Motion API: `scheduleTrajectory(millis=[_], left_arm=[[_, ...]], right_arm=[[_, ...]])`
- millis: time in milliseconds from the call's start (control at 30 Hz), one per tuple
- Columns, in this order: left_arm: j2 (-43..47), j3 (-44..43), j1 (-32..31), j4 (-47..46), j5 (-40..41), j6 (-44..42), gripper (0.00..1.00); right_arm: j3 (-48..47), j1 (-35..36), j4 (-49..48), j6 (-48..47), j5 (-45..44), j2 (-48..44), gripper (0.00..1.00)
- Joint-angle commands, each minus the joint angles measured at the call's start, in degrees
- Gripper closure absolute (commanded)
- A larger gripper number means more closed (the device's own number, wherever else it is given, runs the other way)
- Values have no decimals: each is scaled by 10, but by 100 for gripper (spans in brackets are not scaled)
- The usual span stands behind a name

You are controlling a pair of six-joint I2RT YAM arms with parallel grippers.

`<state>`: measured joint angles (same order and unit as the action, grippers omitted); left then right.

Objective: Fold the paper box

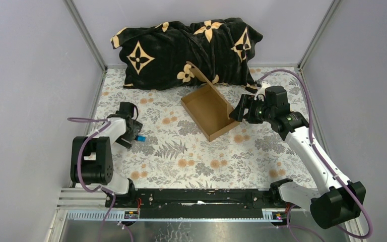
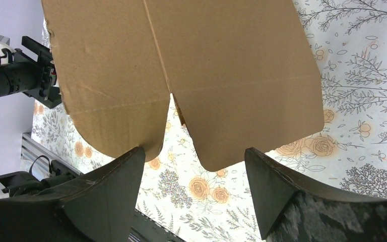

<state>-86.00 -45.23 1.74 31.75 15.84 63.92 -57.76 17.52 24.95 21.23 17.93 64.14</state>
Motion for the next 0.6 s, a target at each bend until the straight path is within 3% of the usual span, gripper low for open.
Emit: scheduleTrajectory(millis=[0,100,367,567], left_arm=[[-25,8,6,4,10,27,18],[-30,11,6,6,11,28,27],[-43,15,6,-13,-1,14,63],[-35,2,-6,-57,-56,-38,85]], right_arm=[[6,2,-19,-7,23,-17,20],[12,2,-24,-7,27,-19,20],[19,2,-26,-7,33,-24,20],[16,2,-23,-6,23,-33,20]])
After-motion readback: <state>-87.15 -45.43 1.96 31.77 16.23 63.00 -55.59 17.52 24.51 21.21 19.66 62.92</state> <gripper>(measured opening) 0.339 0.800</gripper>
